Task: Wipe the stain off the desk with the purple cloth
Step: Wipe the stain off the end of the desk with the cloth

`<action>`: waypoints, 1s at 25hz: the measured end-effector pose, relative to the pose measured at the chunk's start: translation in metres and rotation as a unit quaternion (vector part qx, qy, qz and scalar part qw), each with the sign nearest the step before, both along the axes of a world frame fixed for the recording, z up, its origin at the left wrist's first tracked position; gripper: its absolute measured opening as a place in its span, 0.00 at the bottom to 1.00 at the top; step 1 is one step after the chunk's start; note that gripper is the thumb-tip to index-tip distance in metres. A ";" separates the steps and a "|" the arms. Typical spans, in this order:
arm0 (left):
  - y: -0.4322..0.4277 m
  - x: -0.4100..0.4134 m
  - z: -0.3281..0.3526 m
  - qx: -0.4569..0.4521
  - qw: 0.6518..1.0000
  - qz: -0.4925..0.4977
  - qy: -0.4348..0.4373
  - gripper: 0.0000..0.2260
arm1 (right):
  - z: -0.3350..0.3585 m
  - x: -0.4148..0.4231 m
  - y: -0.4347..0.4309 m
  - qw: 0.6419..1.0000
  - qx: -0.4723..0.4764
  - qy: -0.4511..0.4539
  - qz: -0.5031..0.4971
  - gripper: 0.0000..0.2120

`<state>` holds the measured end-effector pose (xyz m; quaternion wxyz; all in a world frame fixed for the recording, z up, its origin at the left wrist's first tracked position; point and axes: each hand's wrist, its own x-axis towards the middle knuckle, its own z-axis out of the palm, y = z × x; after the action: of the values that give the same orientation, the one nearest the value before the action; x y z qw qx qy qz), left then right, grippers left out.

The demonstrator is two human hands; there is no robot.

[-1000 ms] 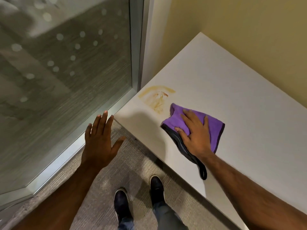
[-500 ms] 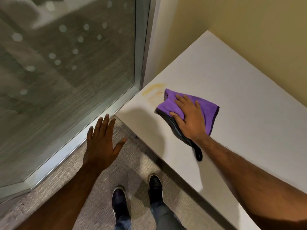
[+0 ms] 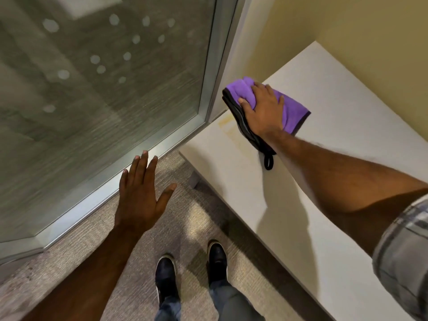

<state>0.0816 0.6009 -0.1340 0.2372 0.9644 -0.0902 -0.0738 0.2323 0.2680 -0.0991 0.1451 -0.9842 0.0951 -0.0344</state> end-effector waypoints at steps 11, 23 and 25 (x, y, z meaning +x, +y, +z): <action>-0.005 -0.012 -0.005 0.003 1.000 -0.010 0.004 0.37 | 0.002 -0.019 0.064 0.975 0.008 -0.011 0.223 0.22; 0.017 -0.021 -0.008 0.018 1.000 -0.004 0.011 0.37 | 0.010 0.029 0.036 0.985 -0.132 0.056 0.093 0.29; 0.020 -0.025 -0.010 0.022 1.000 -0.003 0.012 0.37 | 0.013 0.039 0.040 0.973 -0.163 0.106 0.121 0.30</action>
<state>0.0562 0.6210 -0.1436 0.2165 0.9682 -0.0889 -0.0885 0.2717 0.3083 -0.0865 -0.0251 -0.9968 -0.0169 0.0734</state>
